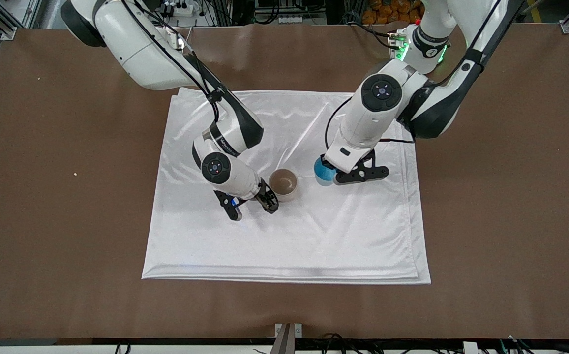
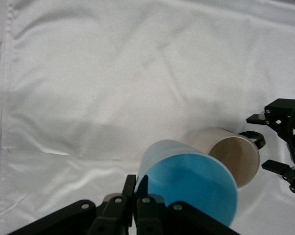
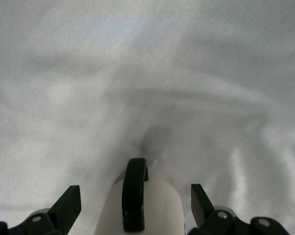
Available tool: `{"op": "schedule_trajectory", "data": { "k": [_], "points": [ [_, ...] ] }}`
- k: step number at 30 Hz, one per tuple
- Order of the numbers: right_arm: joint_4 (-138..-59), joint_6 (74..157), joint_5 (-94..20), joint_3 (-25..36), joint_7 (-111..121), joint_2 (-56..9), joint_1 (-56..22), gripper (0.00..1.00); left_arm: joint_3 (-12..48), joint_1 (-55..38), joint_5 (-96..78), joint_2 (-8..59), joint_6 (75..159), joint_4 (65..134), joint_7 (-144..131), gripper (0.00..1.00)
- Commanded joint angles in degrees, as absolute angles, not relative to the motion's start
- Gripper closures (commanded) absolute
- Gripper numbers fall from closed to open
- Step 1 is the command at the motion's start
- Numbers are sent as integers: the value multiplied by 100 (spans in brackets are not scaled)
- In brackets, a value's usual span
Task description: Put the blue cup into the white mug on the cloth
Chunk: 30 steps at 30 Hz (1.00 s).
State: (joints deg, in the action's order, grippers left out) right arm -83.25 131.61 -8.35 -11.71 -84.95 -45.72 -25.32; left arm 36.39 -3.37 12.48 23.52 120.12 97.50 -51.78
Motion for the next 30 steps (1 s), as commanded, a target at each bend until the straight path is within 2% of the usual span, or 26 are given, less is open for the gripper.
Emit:
{"op": "schedule_trajectory", "data": {
  "k": [1, 4, 10, 16, 24, 30],
  "points": [
    [-8341, 12956, -581, -1081, -8534, -4526, -2505, 0, 3612, -676, 1415, 2619, 11883, 9378, -5747, 100],
    [-8341, 12675, -361, -1072, -8202, -4509, -2400, 0, 3586, -835, 1415, 2698, 11883, 9290, -5950, 100],
    [-8323, 11577, -343, -1143, -6664, -4403, -1855, 0, 3577, -1028, 1441, 2873, 11900, 9185, -6205, 100],
    [-8358, 11189, -290, -1108, -5970, -4324, -1626, 0, 3542, -1283, 1450, 3155, 11909, 8851, -6521, 100],
    [-8385, 10635, -290, -1116, -4677, -4228, -1108, 0, 2726, -2161, 1441, 3305, 11944, 8666, -6697, 100],
    [-8692, 10670, -281, -1099, -4184, -4043, -932, 0, 2084, -2812, 1424, 3419, 11962, 8473, -6741, 100]
  ]
}}
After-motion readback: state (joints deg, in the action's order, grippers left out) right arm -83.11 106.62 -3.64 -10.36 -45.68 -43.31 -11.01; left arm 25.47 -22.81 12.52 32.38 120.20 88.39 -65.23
